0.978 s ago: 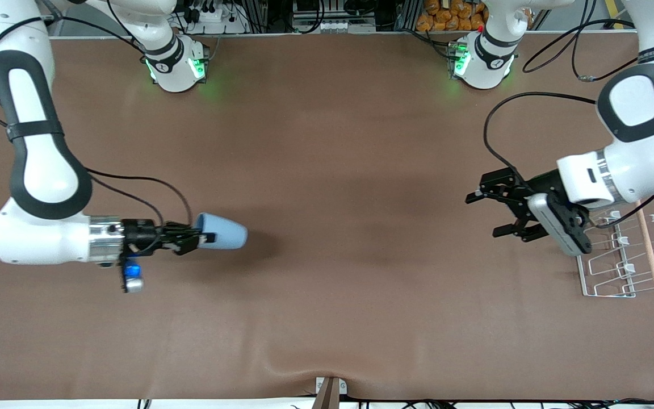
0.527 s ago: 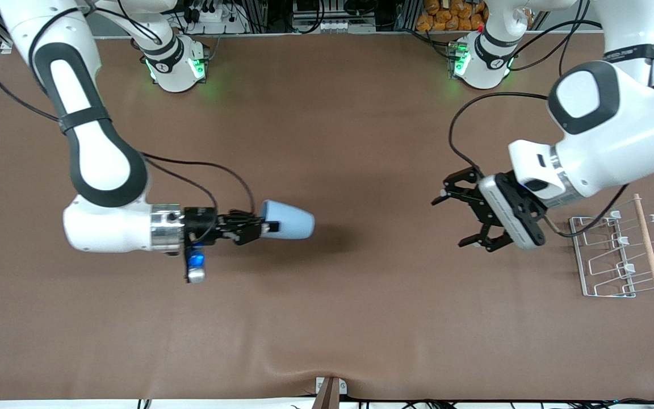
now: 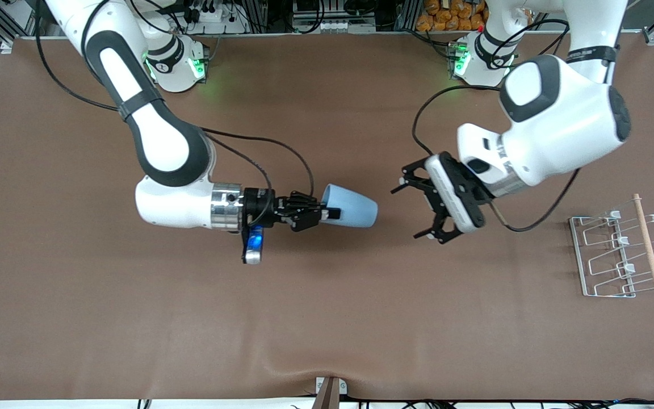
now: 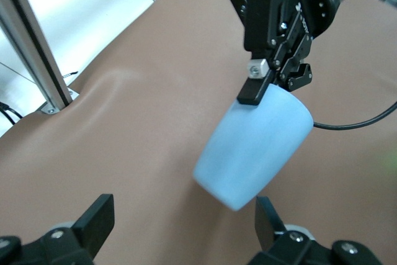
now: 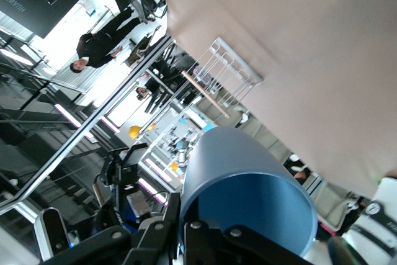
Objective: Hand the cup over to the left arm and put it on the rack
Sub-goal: 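Lift the blue cup with the right gripper while the left gripper approaches, then close the left gripper on the cup's rim beside the right gripper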
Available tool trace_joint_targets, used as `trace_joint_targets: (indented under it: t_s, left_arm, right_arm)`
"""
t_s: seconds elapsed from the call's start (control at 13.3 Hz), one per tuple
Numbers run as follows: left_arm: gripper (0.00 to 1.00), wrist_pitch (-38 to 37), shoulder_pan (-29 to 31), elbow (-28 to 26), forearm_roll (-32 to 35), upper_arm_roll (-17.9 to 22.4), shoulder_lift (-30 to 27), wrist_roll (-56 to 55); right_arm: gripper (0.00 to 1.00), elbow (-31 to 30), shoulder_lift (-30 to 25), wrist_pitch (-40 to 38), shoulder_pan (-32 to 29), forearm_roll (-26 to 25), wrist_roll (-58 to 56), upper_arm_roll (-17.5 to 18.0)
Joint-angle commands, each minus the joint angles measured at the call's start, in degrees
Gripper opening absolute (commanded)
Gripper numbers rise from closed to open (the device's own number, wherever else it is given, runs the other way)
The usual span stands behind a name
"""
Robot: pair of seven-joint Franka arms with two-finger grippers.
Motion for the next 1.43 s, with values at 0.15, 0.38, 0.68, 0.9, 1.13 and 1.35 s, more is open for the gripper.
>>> trace_joint_targets:
  t_s: [0.15,0.38,0.68,0.9,1.13,1.35]
  left_arm:
    - [1.00,1.33,-5.37,1.38,17.84,0.08,-0.33,-10.11]
    - [1.00,3.07,-8.09,1.99,19.10,0.08,0.36,-10.21]
    - [1.00,6.33,-10.66,2.87,23.56,0.16,1.77,-5.66]
    - [1.00,6.78,-10.65,3.14,27.17,0.16,2.30,-1.61]
    - [1.00,7.13,-10.57,3.14,31.14,0.16,2.91,-0.45]
    - [1.00,8.18,-12.06,2.97,34.83,0.08,3.01,-0.54]
  right_arm:
    - [0.00,0.35,-0.11,-0.36,0.03,2.51,4.39,-0.23]
    - [0.00,0.35,-0.11,-0.27,0.47,2.60,4.48,-0.23]
    - [0.00,0.26,-0.20,-0.27,0.74,2.60,4.39,-0.23]
    - [0.00,0.35,-0.11,-0.27,0.74,2.60,4.39,-0.23]
    - [0.00,0.26,-0.11,-0.27,0.74,2.51,4.30,-0.23]
    - [0.00,0.18,-0.11,-0.36,0.74,2.60,4.13,-0.23]
